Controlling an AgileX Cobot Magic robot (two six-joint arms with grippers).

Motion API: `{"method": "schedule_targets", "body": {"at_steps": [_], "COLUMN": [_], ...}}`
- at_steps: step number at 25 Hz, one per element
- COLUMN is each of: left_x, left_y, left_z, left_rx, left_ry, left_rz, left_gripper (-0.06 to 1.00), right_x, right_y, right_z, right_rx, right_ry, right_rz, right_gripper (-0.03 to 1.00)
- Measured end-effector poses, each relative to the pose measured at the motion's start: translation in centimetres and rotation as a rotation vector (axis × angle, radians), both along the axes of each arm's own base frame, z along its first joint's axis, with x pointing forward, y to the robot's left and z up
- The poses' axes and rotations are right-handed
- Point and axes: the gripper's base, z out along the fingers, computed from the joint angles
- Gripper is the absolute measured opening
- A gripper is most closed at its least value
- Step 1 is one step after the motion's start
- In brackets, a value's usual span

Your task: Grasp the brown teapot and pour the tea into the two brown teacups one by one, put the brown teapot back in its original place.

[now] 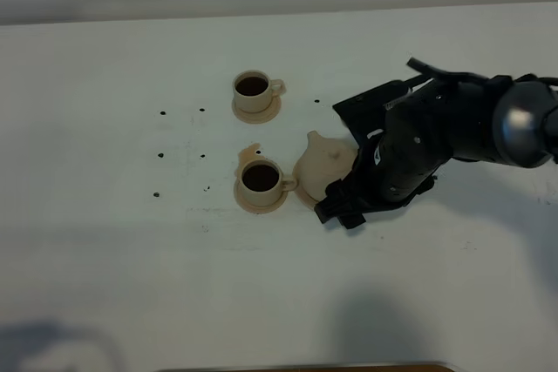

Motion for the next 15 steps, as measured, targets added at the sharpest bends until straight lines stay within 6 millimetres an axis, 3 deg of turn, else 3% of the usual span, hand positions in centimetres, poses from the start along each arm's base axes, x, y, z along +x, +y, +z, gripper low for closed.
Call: {"method": "schedule_targets", "body": {"at_steps": [9, 15], "left_x": [0.0, 0.0], "left_y": [0.0, 0.0], "left_z": [0.0, 0.0], "left_rx": [0.0, 0.001], "left_ry": [0.0, 0.0], "left_rz": [0.0, -0.001], "left_gripper": [0.12, 0.12], "right_x": [-1.5, -3.5], "right_y": [-3.0, -6.7], "right_z": [7.7, 14.3], "right_rx": [0.008, 0.058], "right_ry": [-0.102, -0.25], "right_rz": [-0.039, -0.126], "right_gripper": [0.57, 0.57]}}
